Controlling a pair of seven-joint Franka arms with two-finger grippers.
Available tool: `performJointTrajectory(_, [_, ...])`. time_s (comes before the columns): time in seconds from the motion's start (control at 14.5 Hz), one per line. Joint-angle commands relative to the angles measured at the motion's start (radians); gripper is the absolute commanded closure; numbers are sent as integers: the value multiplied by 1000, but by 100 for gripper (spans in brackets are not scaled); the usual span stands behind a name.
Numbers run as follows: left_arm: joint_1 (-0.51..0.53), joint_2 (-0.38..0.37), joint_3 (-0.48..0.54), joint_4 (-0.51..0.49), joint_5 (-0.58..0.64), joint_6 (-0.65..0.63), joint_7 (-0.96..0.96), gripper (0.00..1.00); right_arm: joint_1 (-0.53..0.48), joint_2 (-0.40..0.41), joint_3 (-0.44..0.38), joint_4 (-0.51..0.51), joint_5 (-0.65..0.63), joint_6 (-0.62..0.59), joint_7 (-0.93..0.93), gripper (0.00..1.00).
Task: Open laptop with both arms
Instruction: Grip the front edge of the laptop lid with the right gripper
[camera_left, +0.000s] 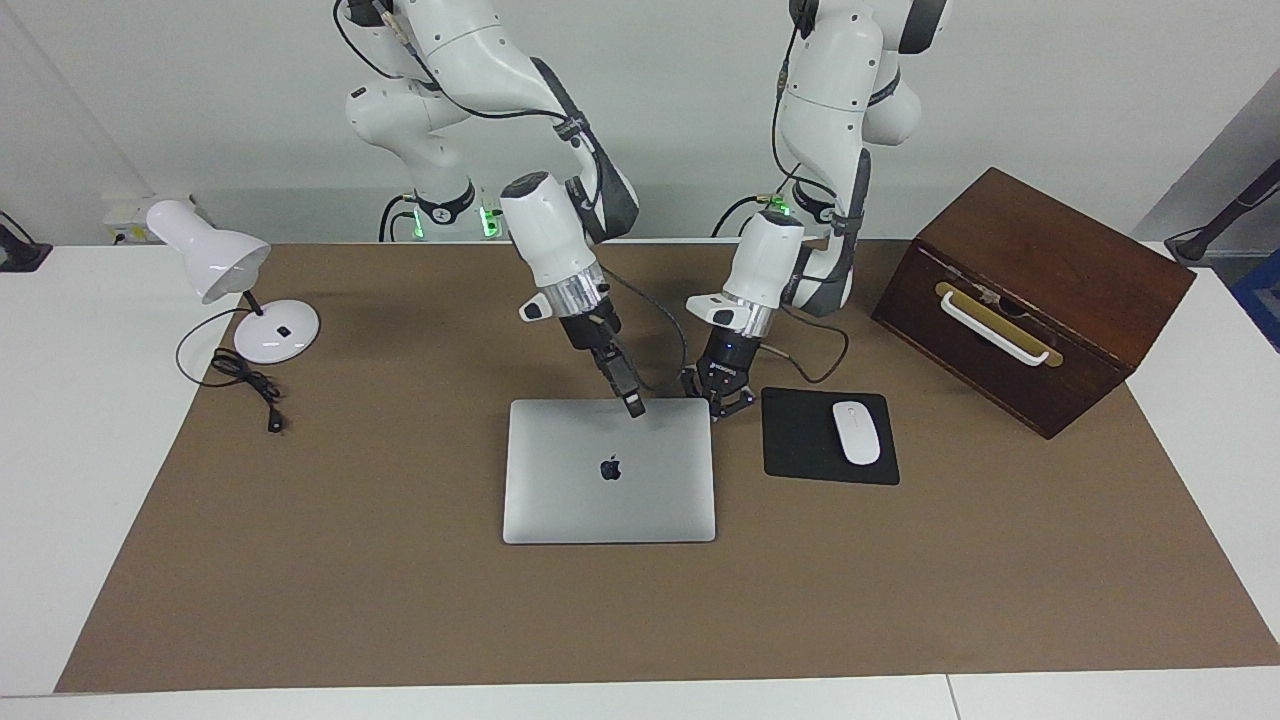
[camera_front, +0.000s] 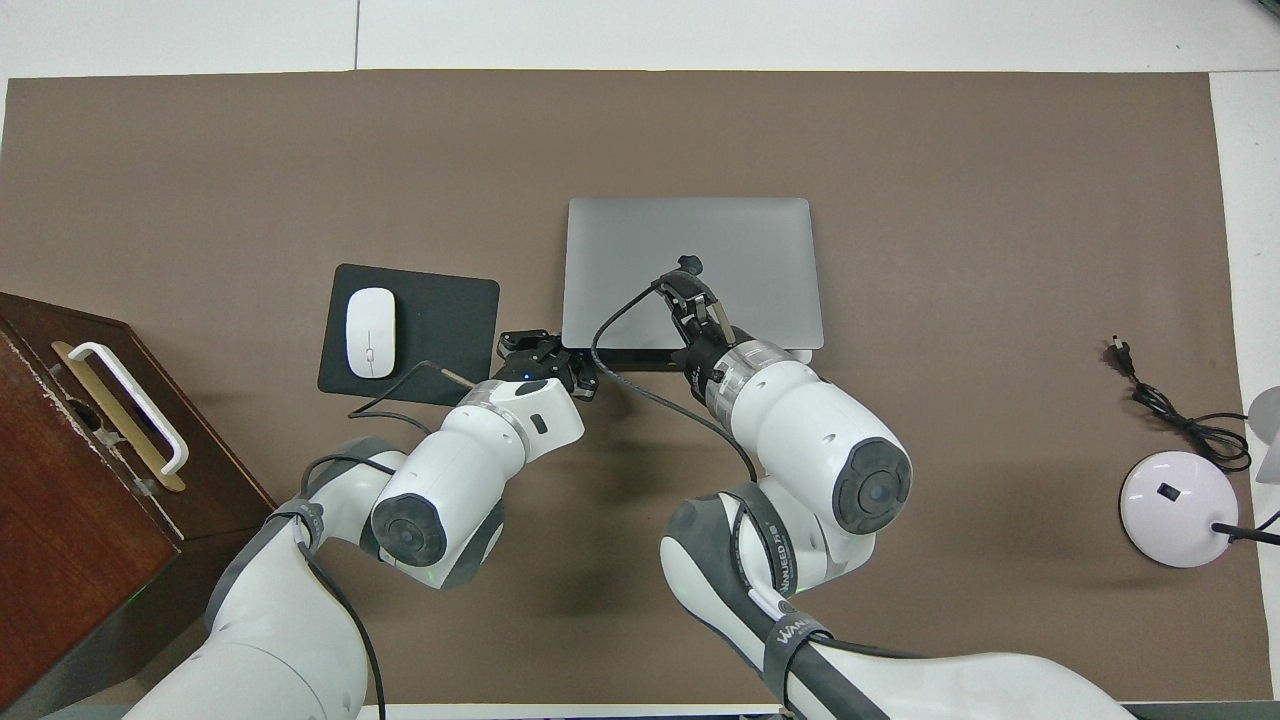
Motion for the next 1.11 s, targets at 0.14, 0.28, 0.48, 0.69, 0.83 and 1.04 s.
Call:
performJointTrajectory(0.14, [-10, 37, 7, 18, 13, 10, -7, 100, 6, -14, 1, -37, 21, 30, 7, 0])
performJointTrajectory(0.28, [-10, 39, 9, 18, 13, 10, -5, 100, 6, -11, 1, -39, 21, 35, 5, 0])
performJointTrajectory(0.48, [-11, 39, 9, 20, 13, 10, -4, 100, 6, 7, -1, -33, 21, 42, 1, 0])
performJointTrajectory(0.69, [-11, 39, 9, 20, 13, 10, -4, 100, 4, 44, -1, -19, 21, 84, -11, 0])
performJointTrajectory(0.83, [-11, 39, 9, 20, 14, 12, -4, 100, 3, 64, -1, 3, 21, 84, -12, 0])
performJointTrajectory(1.04, [-11, 40, 9, 20, 13, 12, -4, 100, -5, 70, -1, 32, 21, 69, -25, 0])
